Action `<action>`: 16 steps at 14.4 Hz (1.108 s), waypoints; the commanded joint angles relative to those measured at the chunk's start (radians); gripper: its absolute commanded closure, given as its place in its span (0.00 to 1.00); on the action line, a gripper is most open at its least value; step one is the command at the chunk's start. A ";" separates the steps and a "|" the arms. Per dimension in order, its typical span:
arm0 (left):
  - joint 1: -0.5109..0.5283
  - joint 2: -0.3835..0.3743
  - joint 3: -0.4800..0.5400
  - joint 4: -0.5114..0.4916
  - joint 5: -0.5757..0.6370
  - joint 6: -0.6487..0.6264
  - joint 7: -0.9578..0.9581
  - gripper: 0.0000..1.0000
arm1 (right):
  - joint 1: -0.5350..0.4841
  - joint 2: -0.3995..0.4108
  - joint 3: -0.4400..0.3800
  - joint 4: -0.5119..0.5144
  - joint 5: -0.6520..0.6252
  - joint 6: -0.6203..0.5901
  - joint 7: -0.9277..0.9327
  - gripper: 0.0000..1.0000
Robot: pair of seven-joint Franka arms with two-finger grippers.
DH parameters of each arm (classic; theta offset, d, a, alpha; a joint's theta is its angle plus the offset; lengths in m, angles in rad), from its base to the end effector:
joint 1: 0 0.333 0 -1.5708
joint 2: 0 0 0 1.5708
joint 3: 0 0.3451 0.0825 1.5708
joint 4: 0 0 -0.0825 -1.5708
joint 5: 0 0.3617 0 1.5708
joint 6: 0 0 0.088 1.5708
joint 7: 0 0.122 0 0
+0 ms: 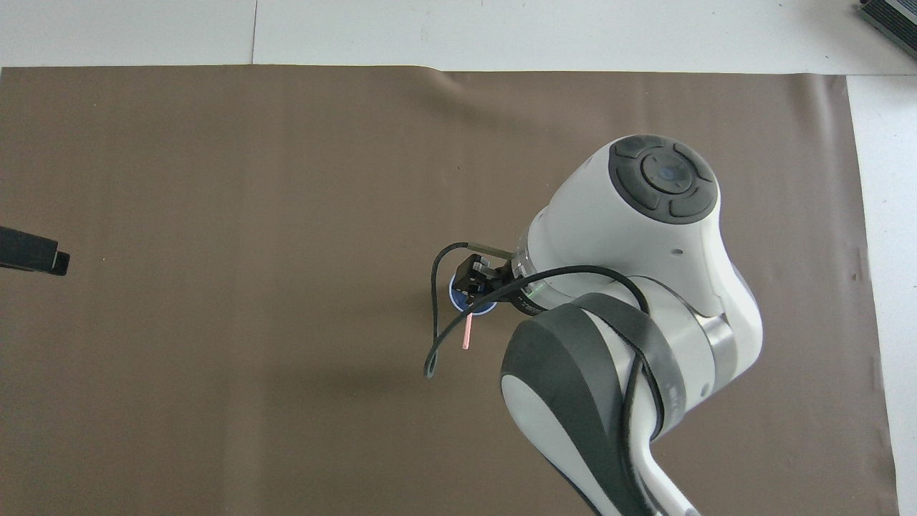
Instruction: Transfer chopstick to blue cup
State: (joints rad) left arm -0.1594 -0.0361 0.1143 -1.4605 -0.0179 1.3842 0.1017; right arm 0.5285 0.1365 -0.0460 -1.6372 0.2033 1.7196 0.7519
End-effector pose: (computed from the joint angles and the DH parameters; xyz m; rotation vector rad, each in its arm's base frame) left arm 0.4983 -0.0235 0.6897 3.1093 -0.2335 -0.0621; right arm 0.5041 0.2904 0.5471 -2.9706 0.4563 0.2353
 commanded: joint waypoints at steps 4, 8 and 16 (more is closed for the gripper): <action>0.020 0.010 -0.013 0.026 0.006 -0.024 0.010 0.00 | -0.065 -0.057 -0.012 0.000 -0.199 0.043 -0.158 0.00; 0.020 0.010 -0.013 0.026 0.006 -0.022 0.010 0.00 | -0.194 -0.127 -0.012 0.000 -0.182 0.012 -0.315 0.00; 0.020 0.010 -0.013 0.026 0.006 -0.022 0.007 0.00 | -0.390 -0.202 -0.015 0.002 -0.185 -0.064 -0.529 0.00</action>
State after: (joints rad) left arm -0.1593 -0.0361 0.1143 -1.4602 -0.0179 1.3836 0.1017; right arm 0.1928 -0.0278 -0.0733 -1.6238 0.0211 1.6724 0.2878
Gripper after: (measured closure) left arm 0.000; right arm 0.000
